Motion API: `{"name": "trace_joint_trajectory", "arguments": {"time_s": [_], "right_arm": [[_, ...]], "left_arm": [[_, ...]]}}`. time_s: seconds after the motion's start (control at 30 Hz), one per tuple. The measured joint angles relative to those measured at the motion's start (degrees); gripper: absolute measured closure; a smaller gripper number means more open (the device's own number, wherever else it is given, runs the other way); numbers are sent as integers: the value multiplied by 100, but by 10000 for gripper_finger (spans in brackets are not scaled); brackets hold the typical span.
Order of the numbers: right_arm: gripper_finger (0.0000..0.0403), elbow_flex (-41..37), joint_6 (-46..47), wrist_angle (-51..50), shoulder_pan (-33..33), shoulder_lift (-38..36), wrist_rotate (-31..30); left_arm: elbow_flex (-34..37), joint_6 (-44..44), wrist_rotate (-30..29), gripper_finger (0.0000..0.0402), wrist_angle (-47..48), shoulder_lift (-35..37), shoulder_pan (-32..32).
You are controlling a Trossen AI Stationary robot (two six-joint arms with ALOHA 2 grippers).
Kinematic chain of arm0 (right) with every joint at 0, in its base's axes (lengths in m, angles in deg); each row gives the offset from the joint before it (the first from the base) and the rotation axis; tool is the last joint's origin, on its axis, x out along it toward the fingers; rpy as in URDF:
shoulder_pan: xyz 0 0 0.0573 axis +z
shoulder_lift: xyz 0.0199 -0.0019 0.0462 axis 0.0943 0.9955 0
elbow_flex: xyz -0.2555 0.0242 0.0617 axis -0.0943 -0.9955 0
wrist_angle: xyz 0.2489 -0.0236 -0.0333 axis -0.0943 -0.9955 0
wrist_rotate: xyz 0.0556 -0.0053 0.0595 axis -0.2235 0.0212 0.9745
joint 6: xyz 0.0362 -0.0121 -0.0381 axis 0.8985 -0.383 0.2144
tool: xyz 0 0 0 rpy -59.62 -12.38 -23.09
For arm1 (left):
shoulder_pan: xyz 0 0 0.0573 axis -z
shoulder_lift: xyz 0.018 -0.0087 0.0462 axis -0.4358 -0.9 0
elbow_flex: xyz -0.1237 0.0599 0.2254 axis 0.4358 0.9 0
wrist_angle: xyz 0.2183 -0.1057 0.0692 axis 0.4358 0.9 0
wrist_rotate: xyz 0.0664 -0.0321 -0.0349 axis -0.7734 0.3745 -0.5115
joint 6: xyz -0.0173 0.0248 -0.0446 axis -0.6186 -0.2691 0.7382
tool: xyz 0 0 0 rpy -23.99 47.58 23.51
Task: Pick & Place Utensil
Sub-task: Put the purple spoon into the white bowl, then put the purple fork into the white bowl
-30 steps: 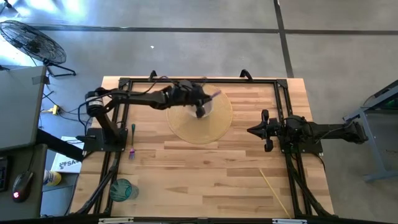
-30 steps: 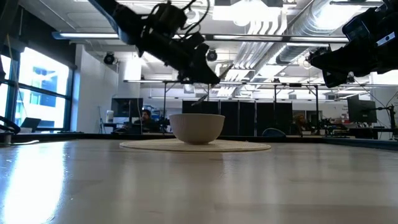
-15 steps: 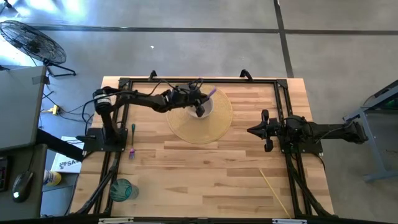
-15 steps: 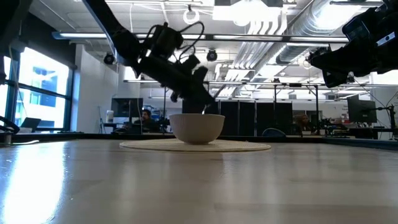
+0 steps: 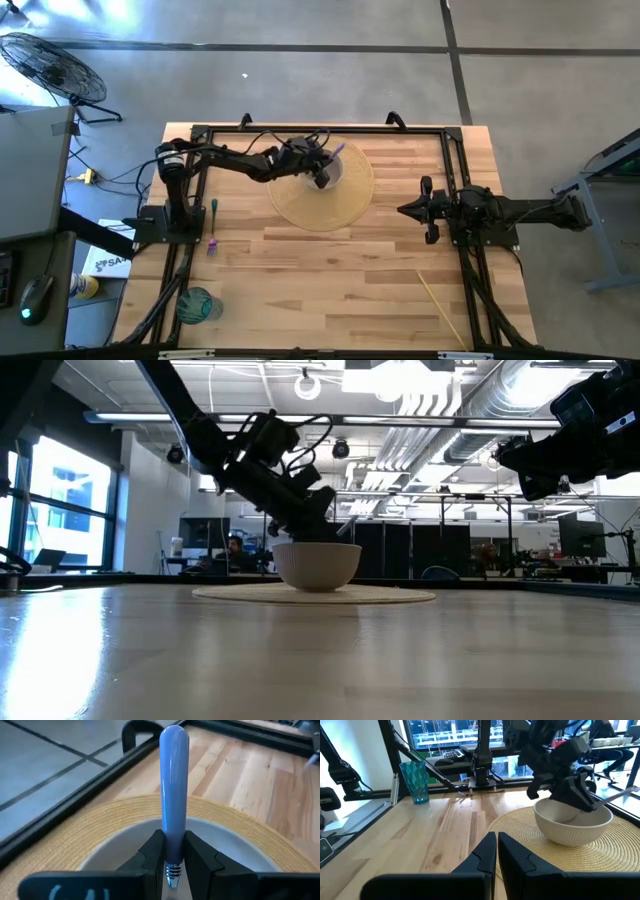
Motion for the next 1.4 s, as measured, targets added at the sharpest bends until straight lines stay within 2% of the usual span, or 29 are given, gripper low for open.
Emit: {"name": "trace_joint_trajectory", "arguments": {"time_s": [0.17, 0.6, 0.97, 1.2, 1.4], "right_arm": [[391, -1, 0, 0, 2, 0, 1], [391, 0, -1, 0, 1, -2, 1], [391, 1, 1, 0, 0, -2, 1], [391, 0, 1, 0, 0, -2, 1], [391, -1, 1, 0, 0, 0, 1]], "left_arm": [[-57, 115, 108, 349, 15, -224, 0], [-205, 155, 262, 347, 378, -235, 0], [-205, 238, 312, 284, 365, -235, 0], [-205, 229, 354, 278, 399, -201, 0], [-205, 218, 380, 277, 1116, 285, 0]]}}
